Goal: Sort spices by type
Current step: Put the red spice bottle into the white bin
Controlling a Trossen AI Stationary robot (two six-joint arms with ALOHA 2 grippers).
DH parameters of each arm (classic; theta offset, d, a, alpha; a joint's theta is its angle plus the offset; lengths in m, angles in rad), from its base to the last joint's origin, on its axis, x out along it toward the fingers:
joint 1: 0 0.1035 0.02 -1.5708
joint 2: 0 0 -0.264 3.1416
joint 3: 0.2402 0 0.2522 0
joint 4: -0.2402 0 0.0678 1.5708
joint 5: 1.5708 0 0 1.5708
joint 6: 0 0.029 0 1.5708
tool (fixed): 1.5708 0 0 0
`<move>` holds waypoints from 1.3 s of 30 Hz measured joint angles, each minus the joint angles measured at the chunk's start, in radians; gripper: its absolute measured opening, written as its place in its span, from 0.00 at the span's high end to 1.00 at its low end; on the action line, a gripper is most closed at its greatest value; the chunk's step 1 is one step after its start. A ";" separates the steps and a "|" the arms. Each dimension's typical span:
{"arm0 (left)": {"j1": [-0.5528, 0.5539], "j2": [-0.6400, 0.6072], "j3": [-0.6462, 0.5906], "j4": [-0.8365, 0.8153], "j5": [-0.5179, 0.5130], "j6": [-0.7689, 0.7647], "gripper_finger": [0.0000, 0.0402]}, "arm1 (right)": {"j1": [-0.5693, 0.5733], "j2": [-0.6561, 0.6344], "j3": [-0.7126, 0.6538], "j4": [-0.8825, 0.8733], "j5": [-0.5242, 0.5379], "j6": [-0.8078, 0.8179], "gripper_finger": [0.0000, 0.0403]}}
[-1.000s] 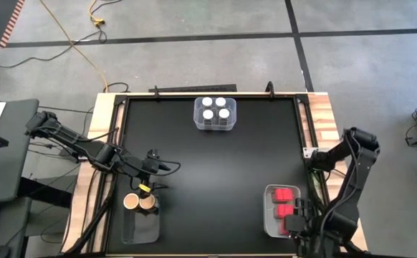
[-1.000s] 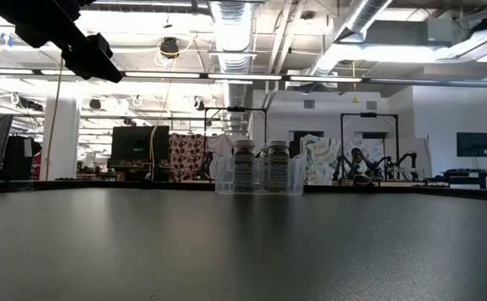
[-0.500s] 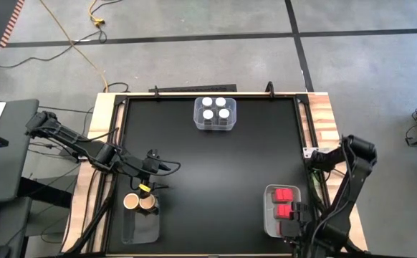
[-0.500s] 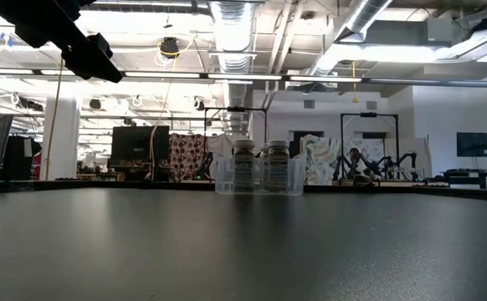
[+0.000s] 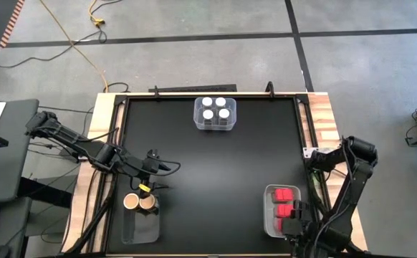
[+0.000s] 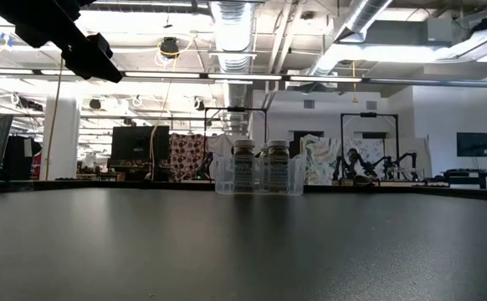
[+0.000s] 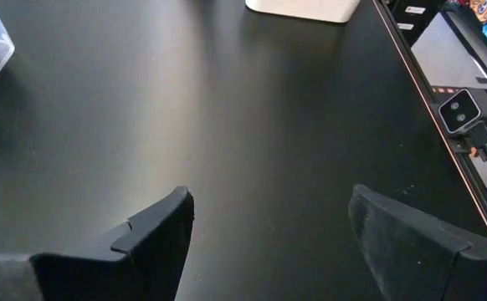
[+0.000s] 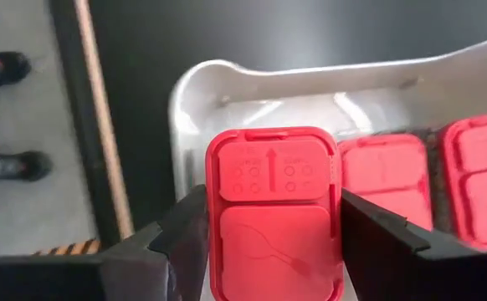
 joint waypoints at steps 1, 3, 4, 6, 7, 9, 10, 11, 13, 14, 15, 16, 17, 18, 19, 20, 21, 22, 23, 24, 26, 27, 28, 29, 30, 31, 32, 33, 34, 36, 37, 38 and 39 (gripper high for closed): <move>0.000 0.000 0.000 0.000 0.000 0.004 0.24 | 0.004 0.000 -0.014 0.001 0.013 0.005 0.39; 0.000 0.000 0.000 0.000 0.000 0.008 0.24 | 0.009 -0.005 -0.047 0.027 0.013 0.034 0.39; 0.000 0.000 0.000 0.000 0.000 0.007 0.24 | 0.009 -0.010 -0.061 0.054 0.012 0.049 0.39; 0.000 0.000 0.000 0.000 0.000 0.003 0.24 | 0.012 -0.018 -0.073 0.093 0.014 0.060 0.39; 0.000 0.000 0.000 0.000 0.000 0.003 0.24 | 0.015 -0.018 -0.074 0.095 0.014 0.059 0.39; 0.000 0.000 0.000 0.000 0.000 0.003 0.24 | 0.014 -0.018 -0.075 0.088 0.014 0.048 0.39; 0.000 0.000 0.000 0.000 0.000 0.003 0.24 | 0.013 -0.018 -0.075 0.086 0.014 0.043 0.39; 0.000 0.000 0.000 0.000 0.000 0.006 0.24 | 0.012 -0.018 -0.075 0.085 0.014 0.040 0.39; 0.000 0.000 0.000 0.000 0.000 0.006 0.24 | 0.012 -0.018 -0.075 0.088 0.014 0.040 0.39; 0.000 0.000 0.000 0.000 0.000 0.006 0.24 | 0.012 -0.018 -0.075 0.086 0.014 0.040 0.39; 0.000 0.000 0.000 0.000 0.000 0.006 0.24 | 0.012 -0.018 -0.075 0.084 0.014 0.039 0.39; 0.000 0.000 0.000 0.000 0.000 0.006 0.24 | 0.012 -0.018 -0.075 0.084 0.014 0.039 0.39; 0.000 0.000 0.000 0.000 0.000 0.007 0.24 | 0.012 -0.018 -0.075 0.086 0.014 0.033 0.39; 0.000 0.000 0.000 0.000 0.000 0.007 0.24 | 0.012 -0.018 -0.075 0.090 0.014 0.016 0.39; 0.000 0.000 0.000 0.000 0.000 0.007 0.24 | 0.012 -0.018 -0.075 0.092 0.014 -0.002 0.39; 0.000 0.000 0.000 0.000 0.000 0.007 0.24 | 0.012 -0.018 -0.075 0.090 0.014 -0.013 0.39; 0.000 0.000 0.000 0.000 0.000 0.007 0.24 | 0.012 -0.018 -0.075 0.087 0.014 -0.020 0.39; 0.000 0.000 0.000 0.000 0.000 0.007 0.24 | 0.012 -0.018 -0.075 0.086 0.014 -0.025 0.39; 0.000 0.000 0.000 0.000 0.000 0.007 0.24 | 0.012 -0.018 -0.075 0.087 0.014 -0.028 0.39; 0.000 0.000 0.000 0.000 0.000 0.007 0.24 | 0.015 -0.018 -0.075 0.087 0.014 -0.028 0.39; 0.000 0.000 0.000 0.000 0.000 0.007 0.24 | 0.021 -0.018 -0.075 0.081 0.014 -0.032 0.39; 0.000 0.000 0.000 0.000 0.000 0.007 0.24 | 0.025 -0.018 -0.075 0.075 0.014 -0.031 0.39; 0.000 0.000 0.000 0.000 0.000 0.007 0.24 | 0.030 -0.018 -0.075 0.066 0.014 -0.032 0.39; 0.000 0.000 0.000 0.000 0.000 0.007 0.24 | 0.035 -0.018 -0.075 0.060 0.013 -0.033 0.39; 0.000 0.000 0.000 0.000 0.000 0.007 0.24 | 0.038 -0.018 -0.075 0.060 0.010 -0.040 0.39; 0.000 0.000 0.000 0.000 0.000 0.006 0.24 | 0.042 -0.018 -0.075 0.062 0.005 -0.050 0.39; 0.000 0.000 0.000 0.000 0.000 0.004 0.24 | 0.047 -0.018 -0.075 0.065 -0.002 -0.058 0.39; 0.000 0.000 0.000 0.000 0.000 0.003 0.24 | 0.051 -0.018 -0.075 0.063 -0.011 -0.064 0.39; 0.000 0.000 0.000 0.000 0.000 0.003 0.24 | 0.055 -0.018 -0.075 0.062 -0.017 -0.066 0.39; 0.000 0.000 0.000 0.000 0.000 0.003 0.24 | 0.062 -0.018 -0.075 0.063 -0.021 -0.067 0.39; 0.000 0.000 0.000 0.000 0.000 0.002 0.24 | 0.066 -0.018 -0.075 0.061 -0.021 -0.069 0.39; 0.000 0.000 0.000 0.000 0.000 0.002 0.24 | 0.069 -0.018 -0.075 0.056 -0.021 -0.069 0.39; 0.000 0.000 0.000 0.000 0.000 0.002 0.24 | 0.071 -0.018 -0.075 0.047 -0.021 -0.068 0.39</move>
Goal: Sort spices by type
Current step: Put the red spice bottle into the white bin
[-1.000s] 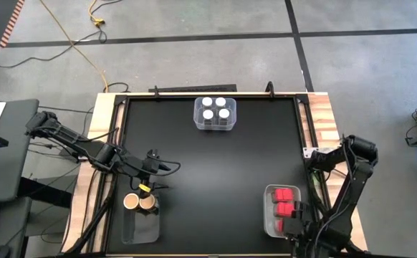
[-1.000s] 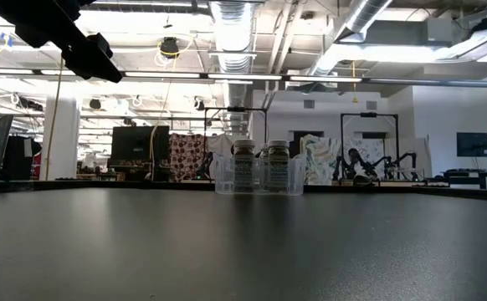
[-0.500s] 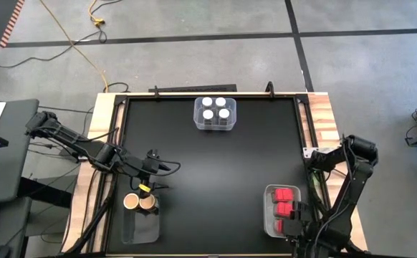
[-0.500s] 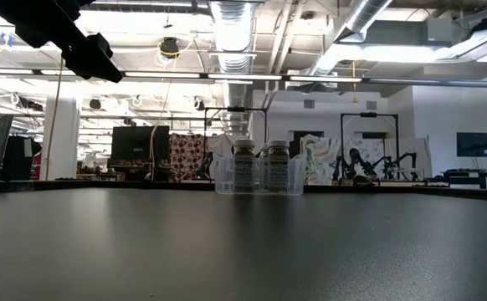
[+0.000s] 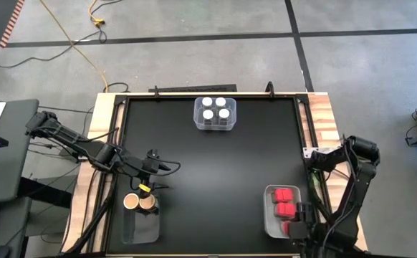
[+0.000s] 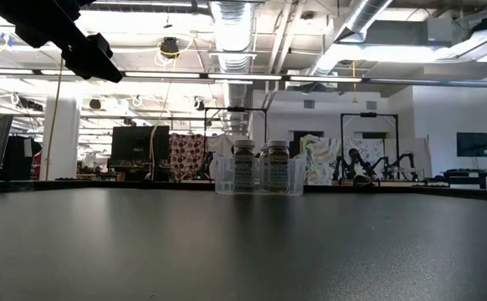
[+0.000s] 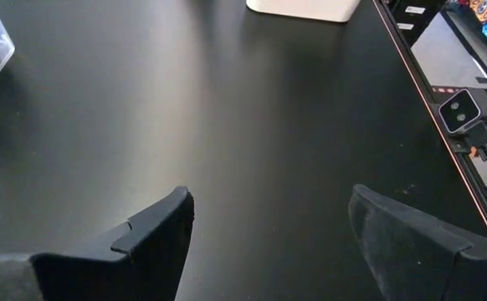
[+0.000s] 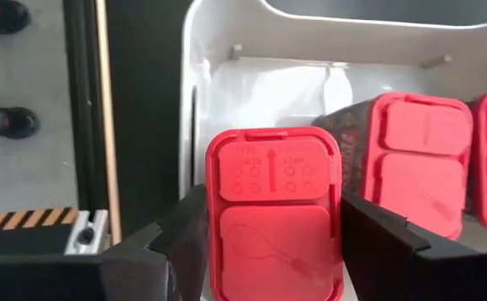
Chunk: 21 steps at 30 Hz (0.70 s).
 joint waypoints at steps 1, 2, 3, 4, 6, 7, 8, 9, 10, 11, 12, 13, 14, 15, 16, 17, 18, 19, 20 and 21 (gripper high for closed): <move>0.000 0.000 0.000 0.000 0.000 0.000 0.24 | 0.002 0.000 0.000 -0.009 0.000 0.000 0.39; 0.000 0.000 0.000 0.000 0.000 0.000 0.24 | 0.002 0.000 0.000 -0.016 0.000 0.000 0.39; 0.000 0.000 0.000 0.000 0.000 0.000 0.24 | 0.002 0.000 0.000 -0.020 -0.002 0.000 0.39; 0.000 0.000 0.000 0.000 0.000 0.000 0.24 | 0.002 0.000 0.000 -0.024 -0.002 0.000 0.39; 0.000 0.000 0.000 0.000 0.000 -0.001 0.24 | 0.002 0.000 0.000 -0.034 -0.002 0.000 0.39; 0.000 0.000 0.000 0.000 0.000 -0.001 0.24 | 0.002 0.000 0.000 -0.038 -0.003 0.000 0.39; 0.000 0.000 0.000 0.000 0.000 -0.001 0.24 | 0.002 0.000 0.000 -0.041 -0.003 0.000 0.39; 0.000 0.000 0.000 0.000 0.000 -0.001 0.24 | 0.002 0.000 0.000 -0.044 -0.003 0.000 0.39; 0.000 0.000 0.000 0.000 0.000 -0.002 0.24 | 0.002 0.000 0.000 -0.047 -0.003 0.000 0.39; 0.000 0.000 0.000 0.000 0.000 -0.001 0.24 | 0.002 0.000 0.000 -0.049 -0.003 -0.006 0.39; 0.000 0.000 0.000 0.000 0.000 -0.002 0.24 | -0.001 0.000 0.000 -0.049 -0.002 -0.018 0.39; 0.000 0.000 0.000 0.000 0.000 -0.002 0.24 | -0.003 0.000 0.000 -0.047 -0.002 -0.024 0.39; 0.000 0.000 0.000 0.000 0.000 -0.002 0.24 | -0.007 0.000 0.000 -0.046 -0.001 -0.034 0.39; 0.000 0.000 0.000 0.000 0.000 0.001 0.24 | -0.011 0.000 0.000 -0.044 -0.001 -0.043 0.39; 0.000 0.000 0.000 0.000 0.000 0.004 0.24 | -0.015 0.000 0.000 -0.039 0.000 -0.047 0.39; 0.000 0.000 0.000 0.000 0.000 0.004 0.24 | -0.021 0.000 0.000 -0.031 0.001 -0.050 0.39; 0.000 0.000 0.000 0.000 0.000 0.005 0.24 | -0.026 0.000 0.000 -0.023 0.003 -0.050 0.39; 0.000 0.000 0.000 0.000 0.000 0.005 0.24 | -0.029 0.000 0.001 -0.015 0.005 -0.050 0.39; 0.000 0.000 0.000 0.000 0.000 0.006 0.24 | -0.034 0.000 0.001 -0.006 0.005 -0.054 0.39; 0.000 0.000 0.000 0.000 0.000 0.006 0.24 | -0.037 0.000 0.001 0.008 0.006 -0.062 0.39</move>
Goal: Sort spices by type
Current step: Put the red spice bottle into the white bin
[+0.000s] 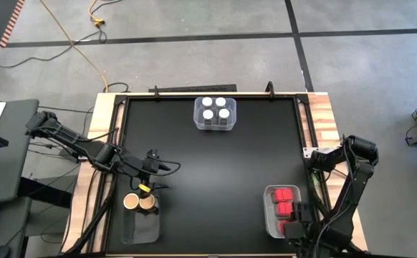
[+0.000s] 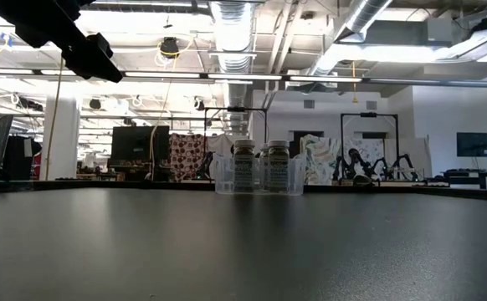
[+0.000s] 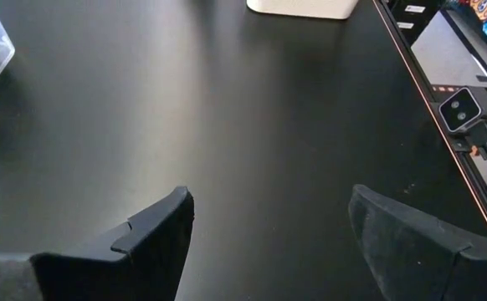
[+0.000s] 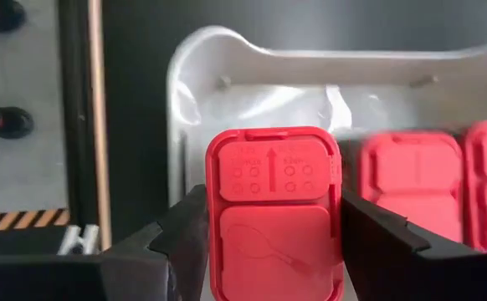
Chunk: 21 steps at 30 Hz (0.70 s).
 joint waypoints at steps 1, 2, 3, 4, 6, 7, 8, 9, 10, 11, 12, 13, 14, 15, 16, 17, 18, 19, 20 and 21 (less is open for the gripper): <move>0.000 0.000 0.000 0.000 0.000 0.001 0.24 | -0.005 0.000 0.000 0.013 0.001 -0.008 0.39; 0.000 0.000 0.000 0.000 0.000 0.001 0.24 | -0.007 0.000 0.001 0.021 0.001 -0.013 0.39; 0.000 0.000 0.000 0.000 0.000 0.002 0.24 | -0.010 0.000 0.001 0.020 0.001 -0.014 0.39; 0.000 0.000 0.000 0.000 0.000 0.002 0.24 | -0.011 0.000 0.001 0.015 0.001 -0.015 0.39; 0.000 0.000 0.000 0.000 0.000 0.002 0.24 | -0.011 0.000 0.001 0.010 0.001 -0.018 0.39; 0.000 0.000 0.000 0.000 0.000 0.002 0.24 | -0.011 0.000 0.001 0.011 0.001 -0.017 0.39; 0.000 0.000 0.000 0.000 0.000 0.002 0.24 | -0.011 0.000 0.001 0.012 0.000 -0.015 0.39; 0.000 0.000 0.000 0.000 0.000 0.002 0.24 | -0.011 0.000 0.001 0.016 0.000 -0.012 0.39; 0.000 0.000 0.000 0.000 0.000 0.002 0.24 | -0.011 0.000 0.001 0.022 0.000 -0.009 0.39; 0.000 0.000 0.000 0.000 0.000 0.002 0.24 | -0.011 0.000 0.001 0.030 0.000 -0.008 0.39; 0.000 0.000 0.000 0.000 0.000 0.002 0.24 | -0.011 0.000 0.001 0.038 0.000 -0.008 0.39; 0.000 0.000 0.000 0.000 0.000 0.002 0.24 | -0.011 0.000 0.001 0.039 0.000 -0.006 0.39; 0.000 0.000 0.000 0.000 0.000 0.003 0.24 | -0.011 0.000 0.001 0.038 0.000 -0.006 0.39; 0.000 0.000 0.000 0.000 0.000 0.003 0.24 | -0.011 0.000 0.001 0.038 0.000 -0.006 0.39; 0.000 0.000 0.000 0.000 0.000 0.003 0.24 | -0.011 0.000 0.001 0.038 0.000 -0.006 0.39; 0.000 0.000 0.000 0.000 0.000 0.003 0.24 | -0.011 0.000 0.001 0.038 0.000 -0.006 0.39; 0.000 0.000 0.000 0.000 0.000 0.003 0.24 | -0.011 0.000 0.001 0.037 0.000 -0.006 0.39; 0.000 0.000 0.000 0.000 0.000 0.003 0.24 | -0.012 0.000 0.001 0.034 0.000 -0.006 0.39; 0.000 0.000 0.000 0.000 0.000 0.003 0.24 | -0.015 0.000 0.001 0.032 0.000 -0.006 0.39; 0.000 0.000 0.000 0.000 0.000 0.003 0.24 | -0.016 0.000 0.001 0.032 0.000 -0.006 0.39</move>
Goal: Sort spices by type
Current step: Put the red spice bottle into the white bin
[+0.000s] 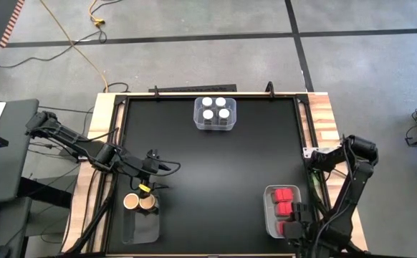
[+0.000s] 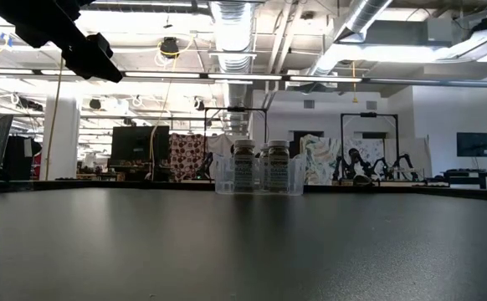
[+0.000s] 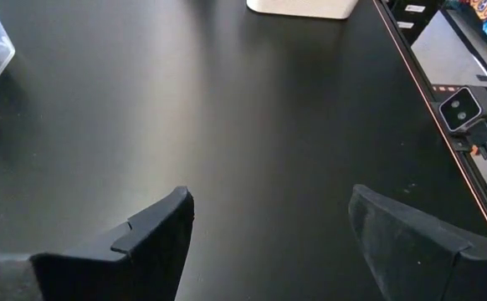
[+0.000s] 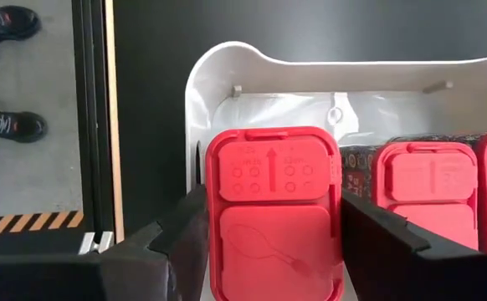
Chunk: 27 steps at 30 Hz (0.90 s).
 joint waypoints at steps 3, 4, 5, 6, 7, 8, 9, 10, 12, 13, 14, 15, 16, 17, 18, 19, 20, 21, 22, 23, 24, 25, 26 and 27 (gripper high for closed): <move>0.000 0.000 0.000 0.000 0.000 0.000 0.24 | -0.002 0.000 0.000 -0.017 0.000 -0.004 0.39; 0.000 0.000 0.000 0.000 0.000 0.000 0.24 | -0.005 0.000 0.000 -0.026 0.000 -0.005 0.39; 0.000 0.000 0.000 -0.001 0.000 0.000 0.24 | -0.007 0.000 0.000 -0.029 0.000 -0.008 0.39; 0.000 0.000 0.000 -0.001 0.000 0.000 0.24 | -0.007 0.000 0.000 -0.031 0.000 -0.009 0.39; 0.000 0.000 0.000 0.000 0.000 0.000 0.24 | -0.007 0.000 0.000 -0.030 0.000 -0.015 0.39; 0.000 0.000 0.000 -0.001 0.000 0.000 0.24 | -0.007 0.000 0.000 -0.033 0.000 -0.021 0.39; 0.000 0.000 0.000 -0.001 0.000 0.000 0.24 | -0.007 0.000 0.000 -0.034 0.000 -0.025 0.39; 0.000 0.000 0.000 -0.001 0.000 0.000 0.24 | -0.007 0.000 0.000 -0.033 0.000 -0.026 0.39; 0.000 0.000 0.000 -0.001 0.000 0.000 0.24 | -0.007 0.000 0.000 -0.032 0.000 -0.026 0.39; 0.000 0.000 0.000 -0.001 0.000 0.000 0.24 | -0.007 0.000 0.000 -0.032 0.000 -0.026 0.39; 0.000 0.000 0.000 -0.002 0.000 0.000 0.24 | -0.007 0.000 0.000 -0.031 0.000 -0.026 0.39; 0.000 0.000 0.000 -0.003 0.000 0.000 0.24 | -0.007 0.000 0.000 -0.031 0.000 -0.026 0.39; 0.000 0.000 0.000 -0.003 0.000 0.001 0.24 | -0.007 0.000 0.000 -0.031 0.000 -0.026 0.39; 0.000 0.000 0.000 -0.003 0.000 0.001 0.24 | -0.007 0.000 0.000 -0.032 0.000 -0.026 0.39; 0.000 0.000 0.000 -0.003 0.000 0.000 0.24 | -0.007 0.000 0.000 -0.032 0.000 -0.026 0.39; 0.000 0.000 0.000 -0.003 0.000 0.000 0.24 | -0.007 0.000 0.000 -0.033 0.000 -0.026 0.39; 0.000 0.000 0.000 -0.003 0.000 0.001 0.24 | -0.007 0.000 0.000 -0.034 0.000 -0.026 0.38; 0.000 0.000 0.000 -0.003 0.000 0.000 0.24 | -0.007 0.000 0.000 -0.035 0.000 -0.026 0.38; 0.000 0.000 0.000 -0.004 0.000 0.001 0.24 | -0.007 0.000 0.000 -0.036 -0.001 -0.026 0.36; 0.000 0.000 0.000 -0.004 0.000 0.001 0.24 | -0.007 0.000 0.000 -0.038 -0.001 -0.026 0.35; 0.000 0.000 0.000 -0.004 0.000 0.001 0.24 | -0.007 0.000 0.000 -0.040 -0.001 -0.025 0.34; 0.000 0.000 0.000 -0.004 0.000 0.001 0.24 | -0.007 0.000 0.000 -0.041 -0.001 -0.025 0.33; 0.000 0.000 0.000 -0.004 0.000 0.001 0.24 | -0.007 0.000 0.000 -0.041 -0.001 -0.025 0.32; 0.000 0.000 0.000 -0.004 0.000 0.001 0.24 | -0.007 0.000 0.000 -0.041 -0.001 -0.025 0.31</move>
